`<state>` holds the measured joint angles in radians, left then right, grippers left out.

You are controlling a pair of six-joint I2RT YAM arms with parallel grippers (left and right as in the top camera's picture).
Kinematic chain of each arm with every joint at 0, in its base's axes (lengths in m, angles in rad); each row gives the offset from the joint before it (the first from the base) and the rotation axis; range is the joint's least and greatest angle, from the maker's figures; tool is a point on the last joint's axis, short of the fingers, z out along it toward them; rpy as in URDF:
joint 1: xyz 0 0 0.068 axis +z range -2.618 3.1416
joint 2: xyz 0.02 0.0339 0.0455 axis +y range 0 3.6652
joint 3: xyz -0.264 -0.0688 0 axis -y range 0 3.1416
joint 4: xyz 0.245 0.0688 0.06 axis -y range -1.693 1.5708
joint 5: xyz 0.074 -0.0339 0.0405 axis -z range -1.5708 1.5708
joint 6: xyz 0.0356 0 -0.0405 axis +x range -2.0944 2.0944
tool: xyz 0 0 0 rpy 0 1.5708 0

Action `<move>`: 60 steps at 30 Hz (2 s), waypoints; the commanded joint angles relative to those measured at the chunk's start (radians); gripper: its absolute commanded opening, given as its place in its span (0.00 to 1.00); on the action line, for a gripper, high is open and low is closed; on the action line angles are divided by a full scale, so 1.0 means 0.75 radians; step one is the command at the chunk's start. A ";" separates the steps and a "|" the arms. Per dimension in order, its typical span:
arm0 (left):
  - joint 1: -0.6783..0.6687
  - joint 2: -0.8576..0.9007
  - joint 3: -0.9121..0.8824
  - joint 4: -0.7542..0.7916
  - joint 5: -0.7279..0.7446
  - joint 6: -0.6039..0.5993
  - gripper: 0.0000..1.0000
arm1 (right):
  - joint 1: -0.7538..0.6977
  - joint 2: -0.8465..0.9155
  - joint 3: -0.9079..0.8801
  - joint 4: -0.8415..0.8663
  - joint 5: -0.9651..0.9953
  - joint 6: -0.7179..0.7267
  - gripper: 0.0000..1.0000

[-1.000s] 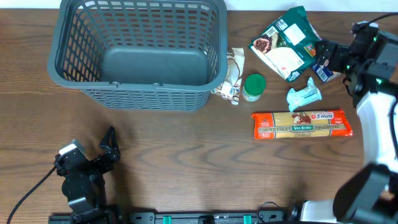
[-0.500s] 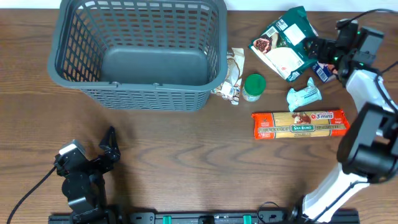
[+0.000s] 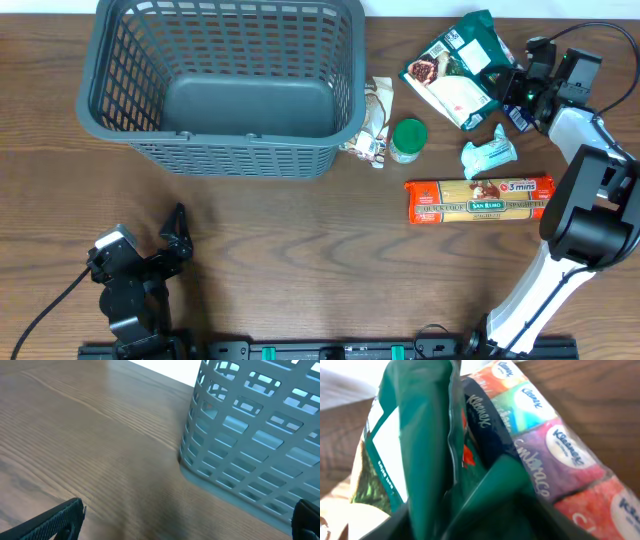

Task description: Pack container

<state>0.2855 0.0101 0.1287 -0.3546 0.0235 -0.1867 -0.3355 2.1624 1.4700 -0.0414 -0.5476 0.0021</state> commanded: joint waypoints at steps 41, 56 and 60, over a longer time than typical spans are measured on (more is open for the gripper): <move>-0.005 -0.008 -0.028 -0.003 0.004 -0.008 0.99 | 0.380 -0.349 0.178 -0.842 -0.045 -0.594 0.01; -0.005 -0.008 -0.028 -0.003 0.004 -0.008 0.99 | 0.604 -0.350 0.177 -1.008 0.313 -0.647 0.36; -0.005 -0.008 -0.028 -0.003 0.004 -0.008 0.99 | 0.606 -0.349 0.172 -1.011 0.317 -0.592 0.47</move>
<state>0.2855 0.0101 0.1284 -0.3550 0.0235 -0.1867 0.1055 1.9232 1.5818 -0.7967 -0.3069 -0.4652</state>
